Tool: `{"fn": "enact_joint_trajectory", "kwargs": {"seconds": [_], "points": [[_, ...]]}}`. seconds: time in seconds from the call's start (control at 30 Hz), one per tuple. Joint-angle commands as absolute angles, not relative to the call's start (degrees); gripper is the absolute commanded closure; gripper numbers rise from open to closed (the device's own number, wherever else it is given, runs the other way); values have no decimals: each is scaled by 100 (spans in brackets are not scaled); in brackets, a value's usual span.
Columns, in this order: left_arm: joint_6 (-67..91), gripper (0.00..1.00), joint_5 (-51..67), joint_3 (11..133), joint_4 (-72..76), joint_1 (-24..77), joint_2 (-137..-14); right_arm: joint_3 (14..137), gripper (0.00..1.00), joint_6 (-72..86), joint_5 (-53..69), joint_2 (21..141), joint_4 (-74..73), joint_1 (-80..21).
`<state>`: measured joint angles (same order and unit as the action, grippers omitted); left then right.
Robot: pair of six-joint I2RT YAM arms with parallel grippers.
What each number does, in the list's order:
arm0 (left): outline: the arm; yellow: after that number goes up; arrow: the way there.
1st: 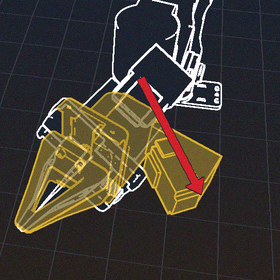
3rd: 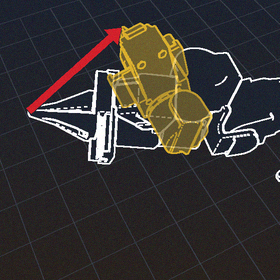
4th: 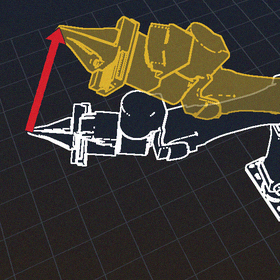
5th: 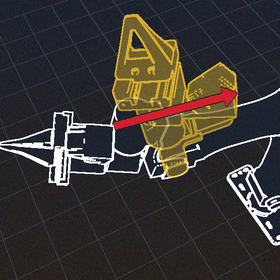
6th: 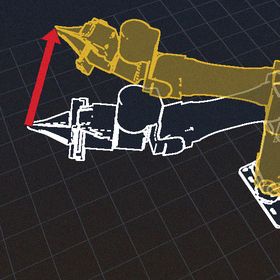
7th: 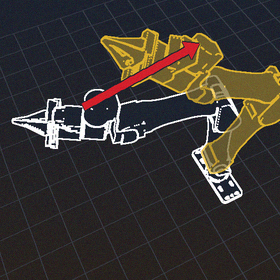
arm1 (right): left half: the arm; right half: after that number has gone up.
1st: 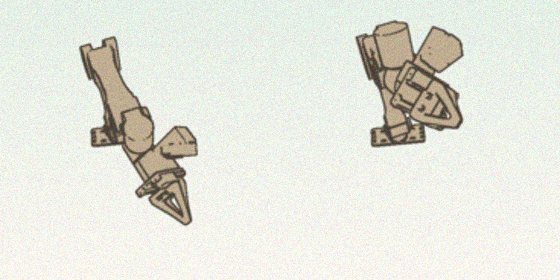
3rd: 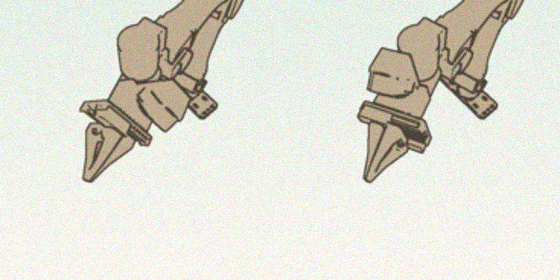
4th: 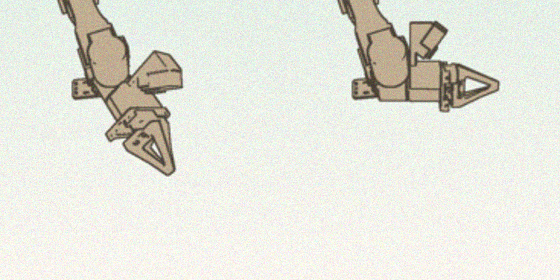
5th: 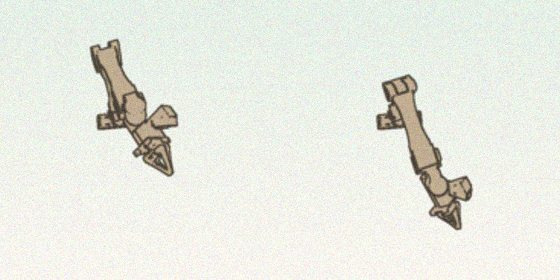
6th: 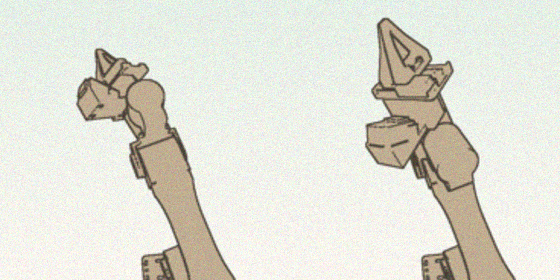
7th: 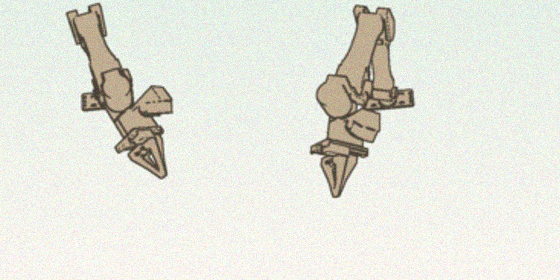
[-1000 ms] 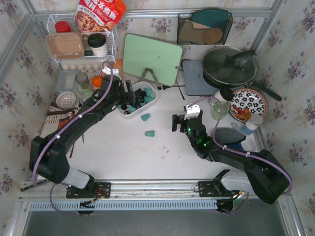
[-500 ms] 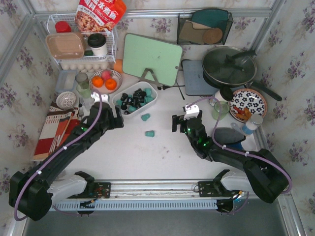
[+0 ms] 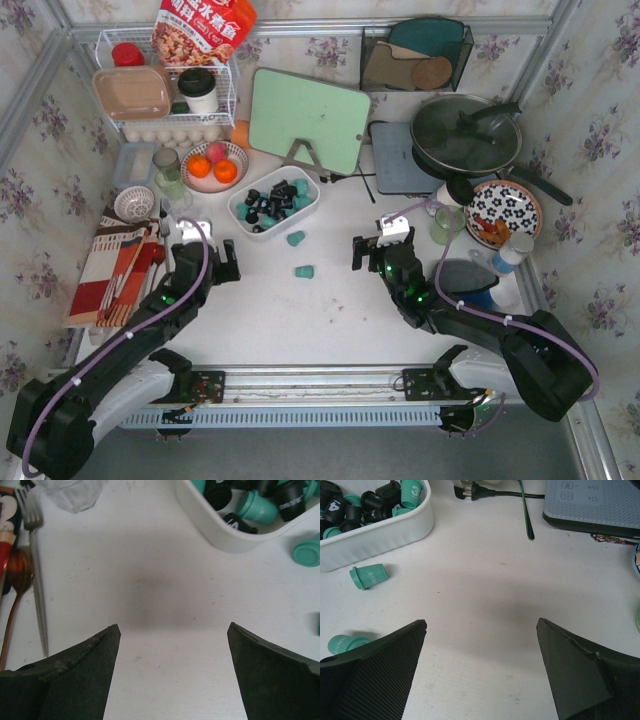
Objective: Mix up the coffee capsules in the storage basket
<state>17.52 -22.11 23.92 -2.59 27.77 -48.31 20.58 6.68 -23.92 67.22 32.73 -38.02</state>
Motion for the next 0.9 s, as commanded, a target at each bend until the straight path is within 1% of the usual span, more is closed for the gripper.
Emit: {"fn": "enact_joint_trajectory", "kwargs": {"seconds": [0.0, 0.1, 0.2, 0.27, 0.33, 0.4, 0.5, 0.57, 0.63, 0.7, 0.87], "points": [[1794, 8, -2641, 2184, 288, 2769, -4396, 1900, 0, 668, -2470, 6574, 3845, -3806], [1862, 6, -2848, 2437, -186, 2769, -4331, 1837, 0, 649, -2567, 6548, 4048, -3798], [1629, 5, -2959, 2671, -564, 2769, -4486, 1912, 0, 445, -2498, 6546, 4103, -3806], [1737, 5, -3101, 2733, -852, 2770, -4586, 2001, 0, 532, -2458, 6628, 4115, -3804], [1817, 4, -3064, 2612, -740, 2771, -4673, 2193, 0, 768, -2279, 6779, 3942, -3804], [1799, 4, -2922, 2610, -720, 2769, -4685, 2452, 0, 1000, -1944, 7080, 3692, -3806], [1754, 4, -2929, 2438, -266, 2769, -4598, 2892, 0, 1417, -1390, 7605, 3326, -3812], [1636, 3, -2831, 2475, -306, 2764, -4562, 3083, 0, 1669, -1172, 7997, 3182, -3842], [1659, 3, -2841, 2510, -419, 2764, -4567, 3284, 0, 1900, -1152, 8382, 3093, -3935], [1739, 1, -2911, 2543, -547, 2762, -4566, 3519, 0, 2116, -1238, 8769, 2965, -4116], [1775, 0, -2630, 2504, -435, 2760, -4534, 4247, 2, 2280, -1805, 9678, 2528, -4756]]}}
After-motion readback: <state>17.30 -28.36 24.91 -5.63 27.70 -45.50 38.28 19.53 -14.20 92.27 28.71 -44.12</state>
